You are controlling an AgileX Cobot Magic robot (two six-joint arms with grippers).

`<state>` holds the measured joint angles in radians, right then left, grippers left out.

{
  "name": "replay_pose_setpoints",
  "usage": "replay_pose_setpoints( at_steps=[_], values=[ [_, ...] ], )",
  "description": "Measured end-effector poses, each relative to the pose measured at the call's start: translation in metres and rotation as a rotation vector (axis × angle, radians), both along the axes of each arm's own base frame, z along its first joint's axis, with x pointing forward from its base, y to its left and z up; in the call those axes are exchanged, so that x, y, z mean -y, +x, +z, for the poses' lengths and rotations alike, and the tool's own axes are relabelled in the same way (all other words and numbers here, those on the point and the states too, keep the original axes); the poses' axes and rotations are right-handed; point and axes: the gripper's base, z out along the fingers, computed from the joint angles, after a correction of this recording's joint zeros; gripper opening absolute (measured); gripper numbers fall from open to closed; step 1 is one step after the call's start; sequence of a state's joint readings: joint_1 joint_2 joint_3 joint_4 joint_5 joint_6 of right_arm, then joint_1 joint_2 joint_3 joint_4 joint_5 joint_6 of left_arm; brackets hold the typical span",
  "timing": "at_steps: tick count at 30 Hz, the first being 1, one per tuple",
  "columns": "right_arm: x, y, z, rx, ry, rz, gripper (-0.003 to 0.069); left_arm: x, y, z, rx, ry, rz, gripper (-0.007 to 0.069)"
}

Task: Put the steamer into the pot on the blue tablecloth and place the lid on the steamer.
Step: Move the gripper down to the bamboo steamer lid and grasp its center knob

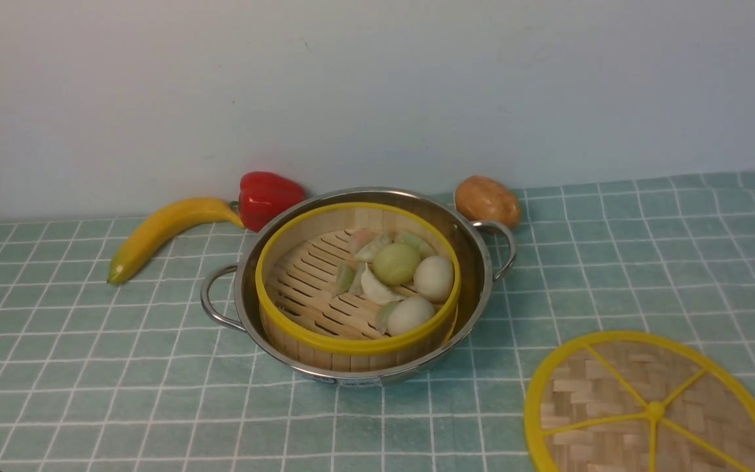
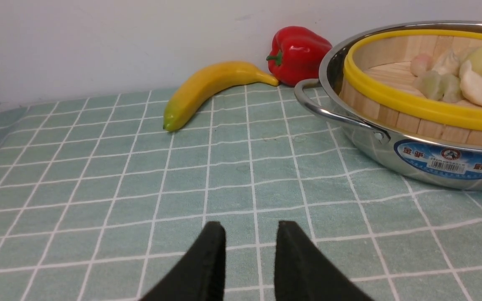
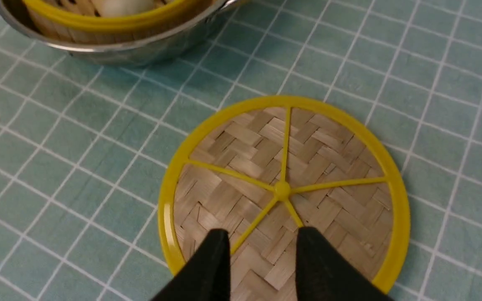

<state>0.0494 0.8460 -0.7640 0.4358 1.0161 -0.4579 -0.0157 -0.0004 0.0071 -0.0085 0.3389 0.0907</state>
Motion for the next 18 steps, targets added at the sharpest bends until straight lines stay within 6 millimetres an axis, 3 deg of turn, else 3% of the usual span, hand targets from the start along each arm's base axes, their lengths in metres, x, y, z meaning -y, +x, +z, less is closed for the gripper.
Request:
replay_pose_setpoints(
  at_steps=[5,9,14,18],
  values=[
    [-0.015,0.069,-0.015,-0.180,0.001,0.037,0.0242,0.000,0.000,0.000,0.000,0.000,0.000,0.0181],
    [-0.032,0.105,-0.040,-0.309,-0.118,0.062,0.0242,0.000,0.000,0.000,0.000,0.000,0.000,0.0191],
    [-0.051,0.132,-0.084,-0.506,-0.277,0.046,0.0242,0.000,0.000,0.000,0.000,0.000,0.000,0.0202],
    [-0.060,0.138,-0.112,-0.617,-0.331,0.044,0.0242,0.000,0.000,0.000,0.000,0.000,0.000,0.0202]
  ],
)
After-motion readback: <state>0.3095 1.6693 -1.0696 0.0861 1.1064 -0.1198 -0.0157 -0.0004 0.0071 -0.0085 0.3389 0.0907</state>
